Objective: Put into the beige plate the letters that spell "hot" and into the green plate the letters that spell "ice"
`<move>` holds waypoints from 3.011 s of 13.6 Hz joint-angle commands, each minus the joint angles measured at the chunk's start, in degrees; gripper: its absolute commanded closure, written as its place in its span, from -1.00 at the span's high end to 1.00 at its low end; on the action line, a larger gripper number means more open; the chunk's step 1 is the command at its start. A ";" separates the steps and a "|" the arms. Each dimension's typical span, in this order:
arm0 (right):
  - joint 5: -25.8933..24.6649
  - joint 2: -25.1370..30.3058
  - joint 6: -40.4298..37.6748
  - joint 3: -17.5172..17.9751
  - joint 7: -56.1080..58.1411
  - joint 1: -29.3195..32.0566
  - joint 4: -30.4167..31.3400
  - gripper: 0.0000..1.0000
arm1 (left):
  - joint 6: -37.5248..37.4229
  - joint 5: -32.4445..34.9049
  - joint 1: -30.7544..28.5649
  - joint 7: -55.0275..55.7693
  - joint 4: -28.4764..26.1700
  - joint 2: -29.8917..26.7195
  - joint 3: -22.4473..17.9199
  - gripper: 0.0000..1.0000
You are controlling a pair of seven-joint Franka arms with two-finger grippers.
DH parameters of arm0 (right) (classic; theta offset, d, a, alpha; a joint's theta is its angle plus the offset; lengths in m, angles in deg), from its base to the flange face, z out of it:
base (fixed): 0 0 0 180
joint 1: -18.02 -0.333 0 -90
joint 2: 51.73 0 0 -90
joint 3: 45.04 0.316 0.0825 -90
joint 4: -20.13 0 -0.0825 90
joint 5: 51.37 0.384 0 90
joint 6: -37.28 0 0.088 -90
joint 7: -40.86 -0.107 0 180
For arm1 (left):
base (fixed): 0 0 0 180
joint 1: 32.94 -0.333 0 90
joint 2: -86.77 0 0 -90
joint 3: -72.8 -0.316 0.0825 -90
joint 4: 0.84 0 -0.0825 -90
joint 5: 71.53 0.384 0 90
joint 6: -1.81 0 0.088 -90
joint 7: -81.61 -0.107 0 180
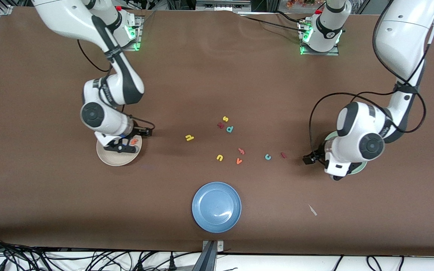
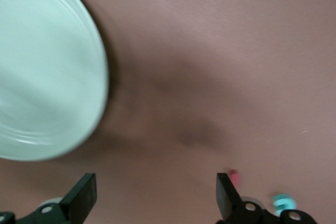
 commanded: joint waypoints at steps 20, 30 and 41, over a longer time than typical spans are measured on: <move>0.03 -12.36 16.46 -1.00 -42.77 -15.44 -9.33 0.40 | 8.49 -0.21 3.82 11.66 -0.53 4.72 -0.47 0.92; -0.58 -13.59 17.34 -1.00 -42.86 -15.71 -9.16 -0.02 | 8.49 -0.21 4.43 14.03 -0.53 4.72 -0.56 0.92; -1.20 -3.60 4.64 -0.48 -27.26 -7.47 -6.26 -0.81 | 12.01 0.93 8.04 19.66 -0.09 6.39 -1.09 0.31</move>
